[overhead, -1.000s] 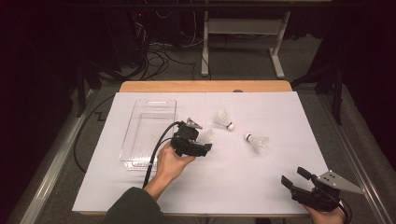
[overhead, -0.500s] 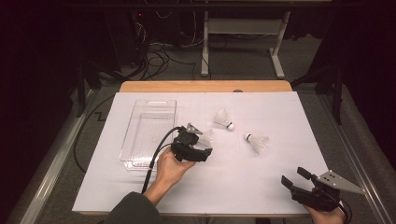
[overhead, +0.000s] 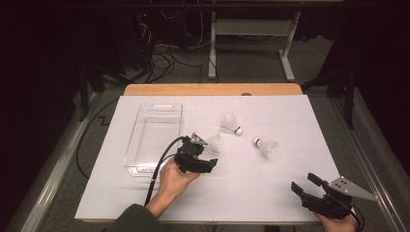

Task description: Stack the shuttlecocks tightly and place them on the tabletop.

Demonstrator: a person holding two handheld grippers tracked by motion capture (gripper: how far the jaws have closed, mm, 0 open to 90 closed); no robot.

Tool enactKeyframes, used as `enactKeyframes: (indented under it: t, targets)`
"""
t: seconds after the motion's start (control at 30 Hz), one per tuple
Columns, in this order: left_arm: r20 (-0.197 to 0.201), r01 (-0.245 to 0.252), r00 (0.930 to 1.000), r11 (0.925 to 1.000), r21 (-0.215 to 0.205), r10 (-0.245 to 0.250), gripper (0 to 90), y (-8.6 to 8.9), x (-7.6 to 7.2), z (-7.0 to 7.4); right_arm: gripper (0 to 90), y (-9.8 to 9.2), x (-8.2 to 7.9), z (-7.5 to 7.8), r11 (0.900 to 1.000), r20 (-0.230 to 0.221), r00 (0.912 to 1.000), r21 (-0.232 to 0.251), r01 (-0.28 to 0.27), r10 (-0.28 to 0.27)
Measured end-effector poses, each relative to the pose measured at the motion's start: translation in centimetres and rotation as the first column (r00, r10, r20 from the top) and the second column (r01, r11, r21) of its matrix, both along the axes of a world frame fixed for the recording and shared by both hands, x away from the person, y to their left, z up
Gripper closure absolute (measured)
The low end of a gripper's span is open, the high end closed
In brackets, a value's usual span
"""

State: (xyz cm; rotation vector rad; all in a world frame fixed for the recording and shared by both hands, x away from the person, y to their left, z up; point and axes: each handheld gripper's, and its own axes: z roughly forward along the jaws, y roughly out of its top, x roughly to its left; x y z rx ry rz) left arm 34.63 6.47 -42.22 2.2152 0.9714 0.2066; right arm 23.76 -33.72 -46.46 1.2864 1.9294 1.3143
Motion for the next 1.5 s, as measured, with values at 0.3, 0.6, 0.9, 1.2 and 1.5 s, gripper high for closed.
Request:
enactKeyframes:
  t: [0.3,0.6,0.9,1.2,1.5]
  targets:
    - [0.005,-0.004,1.0000,0.9999,-0.010,0.004,34.7,0.4,-0.5,-0.2,26.3,0.0,0.0,0.0,1.000,-0.001,1.0000,-0.001,-0.002,0.002]
    - [0.014,-0.008,0.9999,0.9998,-0.021,0.008,34.6,0.9,-1.3,-0.4,26.3,0.1,0.0,0.0,1.000,-0.002,1.0000,-0.002,-0.002,0.002]
    - [0.021,0.007,0.9998,0.9998,-0.020,-0.006,34.4,1.0,-2.0,-0.5,26.3,0.1,0.0,0.0,1.000,-0.003,1.0000,-0.003,-0.004,0.004]
    - [0.016,0.005,0.9999,0.9996,-0.028,-0.005,34.6,1.4,-2.5,-0.8,26.3,0.1,0.0,0.0,1.000,-0.002,1.0000,-0.003,-0.004,0.004]
    - [0.028,0.015,0.9995,0.9990,-0.042,-0.014,34.7,1.9,-3.4,-0.8,26.2,0.1,0.0,0.0,1.000,-0.002,1.0000,-0.004,-0.004,0.004]
